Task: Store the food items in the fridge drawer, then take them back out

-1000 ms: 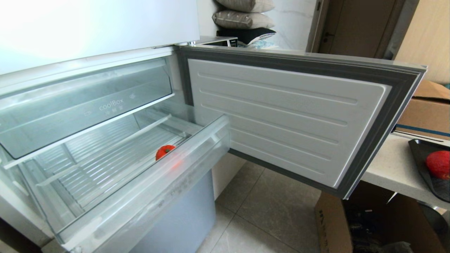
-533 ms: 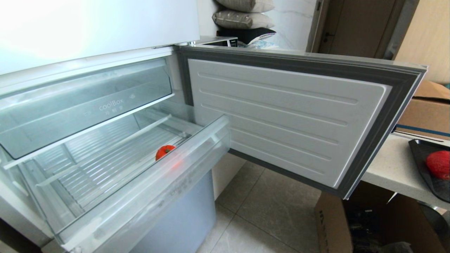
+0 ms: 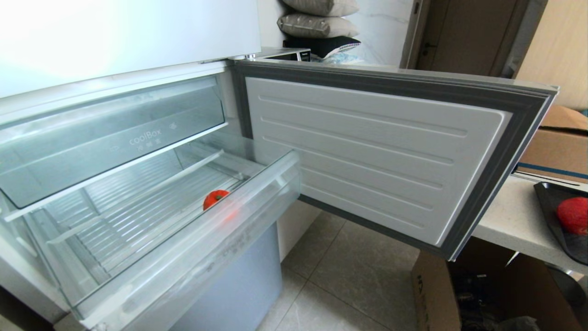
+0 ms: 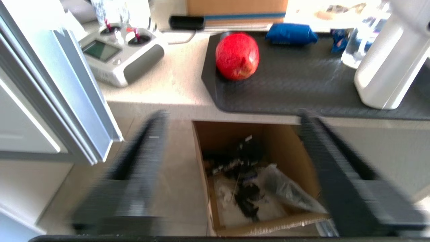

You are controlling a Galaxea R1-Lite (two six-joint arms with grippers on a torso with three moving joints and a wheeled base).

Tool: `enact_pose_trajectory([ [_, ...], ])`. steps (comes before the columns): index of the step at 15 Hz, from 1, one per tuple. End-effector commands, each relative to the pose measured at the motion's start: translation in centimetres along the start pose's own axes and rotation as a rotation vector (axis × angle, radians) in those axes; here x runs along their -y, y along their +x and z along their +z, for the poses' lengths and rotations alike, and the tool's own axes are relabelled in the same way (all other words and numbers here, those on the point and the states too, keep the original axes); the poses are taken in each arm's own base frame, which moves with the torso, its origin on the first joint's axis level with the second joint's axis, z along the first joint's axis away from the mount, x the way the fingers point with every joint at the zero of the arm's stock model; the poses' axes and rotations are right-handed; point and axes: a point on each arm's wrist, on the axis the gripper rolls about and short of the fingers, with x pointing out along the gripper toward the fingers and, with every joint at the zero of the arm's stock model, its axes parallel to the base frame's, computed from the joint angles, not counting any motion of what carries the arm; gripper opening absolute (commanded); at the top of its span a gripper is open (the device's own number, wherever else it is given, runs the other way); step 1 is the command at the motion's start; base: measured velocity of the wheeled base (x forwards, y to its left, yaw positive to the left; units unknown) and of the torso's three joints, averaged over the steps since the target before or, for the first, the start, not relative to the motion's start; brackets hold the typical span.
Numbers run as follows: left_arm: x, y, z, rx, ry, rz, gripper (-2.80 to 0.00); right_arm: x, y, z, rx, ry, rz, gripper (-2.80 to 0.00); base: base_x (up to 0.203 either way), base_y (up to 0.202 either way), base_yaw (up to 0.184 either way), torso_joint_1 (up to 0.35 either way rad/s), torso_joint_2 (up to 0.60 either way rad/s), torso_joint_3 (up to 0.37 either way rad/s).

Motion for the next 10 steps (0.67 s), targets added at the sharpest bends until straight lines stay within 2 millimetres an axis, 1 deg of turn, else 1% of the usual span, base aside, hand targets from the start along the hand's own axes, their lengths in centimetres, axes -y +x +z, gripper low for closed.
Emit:
enact_pose_trajectory([
  [1,0.0,0.0,0.0,-0.001,0.0,0.001,-2.8,0.0,0.5,0.0,-0.04,-0.001,-0.001,-2.8,0.0,0.0,0.0,0.0,0.0,0.0],
  [2,0.0,0.0,0.0,0.0,0.0,0.001,-2.8,-0.1,1.2,-0.2,-0.087,0.004,-0.006,-2.8,0.0,0.0,0.0,0.0,0.0,0.0],
  [5,0.0,0.0,0.0,0.0,0.0,0.001,-2.8,-0.3,4.1,-0.1,-0.229,0.076,-0.024,-2.8,0.0,0.0,0.0,0.0,0.0,0.0],
  [6,0.0,0.0,0.0,-0.001,0.0,0.001,-2.8,-0.3,5.0,-0.1,-0.262,0.101,-0.031,-2.8,0.0,0.0,0.0,0.0,0.0,0.0],
  [9,0.0,0.0,0.0,0.0,0.0,0.001,-2.8,-0.4,6.7,-0.2,-0.312,0.117,-0.043,-2.8,0.0,0.0,0.0,0.0,0.0,0.0],
  [10,0.0,0.0,0.0,-0.001,0.0,0.001,-2.8,-0.3,7.3,0.1,-0.308,0.118,-0.055,0.0,0.0,0.0,0.0,0.0,0.0,0.0],
])
